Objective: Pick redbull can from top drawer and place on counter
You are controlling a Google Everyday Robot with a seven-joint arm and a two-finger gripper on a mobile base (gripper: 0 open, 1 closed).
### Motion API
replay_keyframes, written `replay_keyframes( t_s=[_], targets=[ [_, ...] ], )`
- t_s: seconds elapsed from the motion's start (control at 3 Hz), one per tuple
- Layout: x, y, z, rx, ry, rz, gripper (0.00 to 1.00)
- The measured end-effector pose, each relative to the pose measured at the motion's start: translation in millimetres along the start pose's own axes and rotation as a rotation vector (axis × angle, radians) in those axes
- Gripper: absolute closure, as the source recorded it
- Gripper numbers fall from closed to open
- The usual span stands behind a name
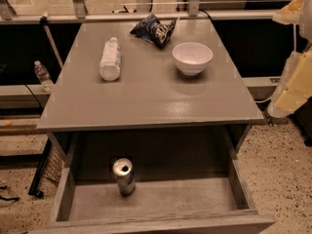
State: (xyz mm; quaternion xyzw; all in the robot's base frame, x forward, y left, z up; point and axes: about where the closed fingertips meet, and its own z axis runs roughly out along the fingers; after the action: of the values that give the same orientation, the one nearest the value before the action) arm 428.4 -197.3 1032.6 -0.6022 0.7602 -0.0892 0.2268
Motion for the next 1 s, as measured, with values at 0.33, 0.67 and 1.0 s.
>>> replay_keyframes(
  t_s=[0.33, 0.67, 1.0],
  targets=[
    [0.0, 0.0, -0.1, 0.000, 0.000, 0.000, 0.00],
    [-4.2, 2.1, -2.2, 0.003, -0.018, 0.019, 0.00],
    [-23.9, 8.4, 29.3, -0.048, -0.135, 0.070, 0.00]
  ],
)
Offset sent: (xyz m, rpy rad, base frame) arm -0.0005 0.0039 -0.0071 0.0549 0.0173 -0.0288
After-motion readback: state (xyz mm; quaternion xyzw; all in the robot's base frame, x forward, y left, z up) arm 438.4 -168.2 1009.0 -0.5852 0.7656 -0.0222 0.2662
